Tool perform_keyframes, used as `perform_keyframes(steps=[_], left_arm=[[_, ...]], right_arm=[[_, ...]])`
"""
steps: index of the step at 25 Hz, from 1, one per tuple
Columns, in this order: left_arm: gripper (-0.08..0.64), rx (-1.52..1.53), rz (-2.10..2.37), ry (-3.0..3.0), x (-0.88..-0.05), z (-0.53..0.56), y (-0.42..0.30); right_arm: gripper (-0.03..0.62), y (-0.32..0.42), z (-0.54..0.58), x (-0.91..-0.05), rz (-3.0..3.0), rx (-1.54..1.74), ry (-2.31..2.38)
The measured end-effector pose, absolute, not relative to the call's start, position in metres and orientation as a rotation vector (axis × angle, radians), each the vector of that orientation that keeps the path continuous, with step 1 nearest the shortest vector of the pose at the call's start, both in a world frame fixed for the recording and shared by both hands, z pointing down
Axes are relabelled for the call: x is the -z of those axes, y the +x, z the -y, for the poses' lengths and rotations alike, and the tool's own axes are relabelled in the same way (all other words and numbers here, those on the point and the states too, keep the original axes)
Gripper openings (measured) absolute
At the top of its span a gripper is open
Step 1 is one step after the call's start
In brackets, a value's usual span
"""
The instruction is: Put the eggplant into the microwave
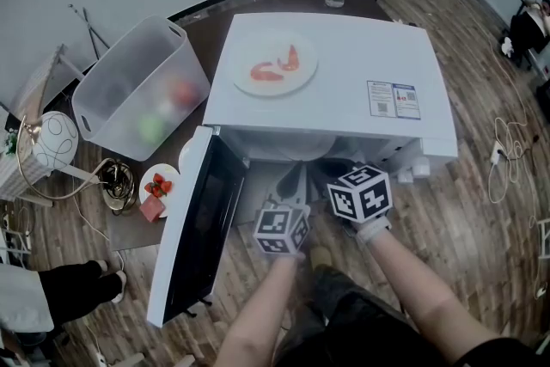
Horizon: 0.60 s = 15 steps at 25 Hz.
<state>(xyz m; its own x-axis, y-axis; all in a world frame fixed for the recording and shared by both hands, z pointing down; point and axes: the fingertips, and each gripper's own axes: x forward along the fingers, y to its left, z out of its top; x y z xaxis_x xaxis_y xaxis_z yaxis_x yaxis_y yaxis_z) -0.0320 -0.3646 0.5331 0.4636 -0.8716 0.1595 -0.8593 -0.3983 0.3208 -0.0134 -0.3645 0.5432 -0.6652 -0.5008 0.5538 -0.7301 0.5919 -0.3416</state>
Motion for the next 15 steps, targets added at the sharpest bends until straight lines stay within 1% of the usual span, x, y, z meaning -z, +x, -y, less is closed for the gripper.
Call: perform_keyframes(steps=[7, 15], left_arm=[[-0.011, 0.039, 1.471, 2.356, -0.533, 0.364, -0.032], [-0.011, 0.033, 1.481, 2.389, -0.526, 0.346, -0.036]], right_arm=[[-0.002, -0.013, 0.360, -0.542, 2.445, -0.742, 0.976], [-0.002, -0.021, 0.338, -0.523, 2.639, -0.734, 0.921]])
